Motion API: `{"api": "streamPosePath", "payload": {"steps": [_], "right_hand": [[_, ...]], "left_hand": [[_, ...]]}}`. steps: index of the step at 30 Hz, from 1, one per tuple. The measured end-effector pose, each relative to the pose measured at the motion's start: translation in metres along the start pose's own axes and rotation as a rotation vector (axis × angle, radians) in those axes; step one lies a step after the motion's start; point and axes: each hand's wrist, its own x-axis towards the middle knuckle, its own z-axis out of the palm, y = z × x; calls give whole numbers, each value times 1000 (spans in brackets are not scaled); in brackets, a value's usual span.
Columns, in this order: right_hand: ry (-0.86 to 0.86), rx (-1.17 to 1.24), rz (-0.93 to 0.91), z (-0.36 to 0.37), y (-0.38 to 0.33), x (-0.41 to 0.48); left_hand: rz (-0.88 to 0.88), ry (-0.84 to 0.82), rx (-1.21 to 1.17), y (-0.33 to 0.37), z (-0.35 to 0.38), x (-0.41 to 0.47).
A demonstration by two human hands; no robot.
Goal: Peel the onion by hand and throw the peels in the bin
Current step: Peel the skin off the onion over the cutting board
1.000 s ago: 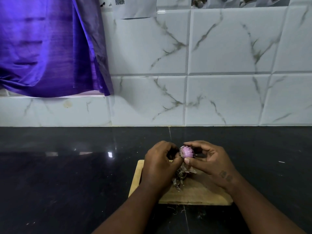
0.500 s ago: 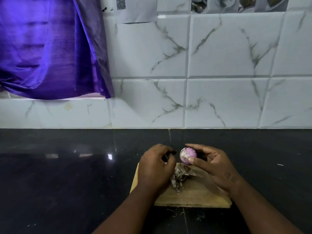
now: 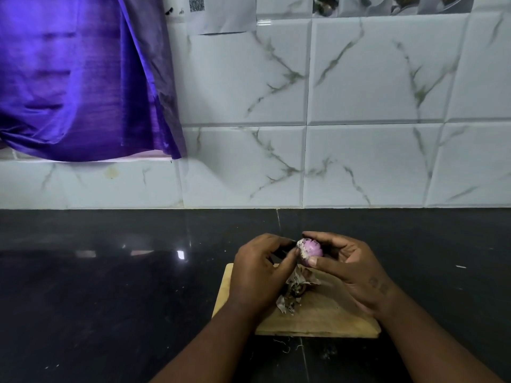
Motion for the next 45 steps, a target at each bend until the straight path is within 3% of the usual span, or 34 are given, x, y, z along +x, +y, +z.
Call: {"api": "streamPosePath", "payload": {"steps": [12,20,25,27,34,45], "right_hand": [[-2,-128,-93,1,4,2],[-8,-138,-98,1,1,1],[5,-78,-76,1,-3,-2],[3,-64,-65,0,-2,-2],[-9,-95,-59,-1,-1,0],[-28,-201,-103,-4,5,1]], "left_hand": [[16,8,99,-1,3,-2],[149,4,229,4,3,-3],[-51,126,208,-10,-1,4],[-89,92,131,-10,-1,3],[22,-8,30,0,1,0],[242,0,313,-4,5,-1]]}}
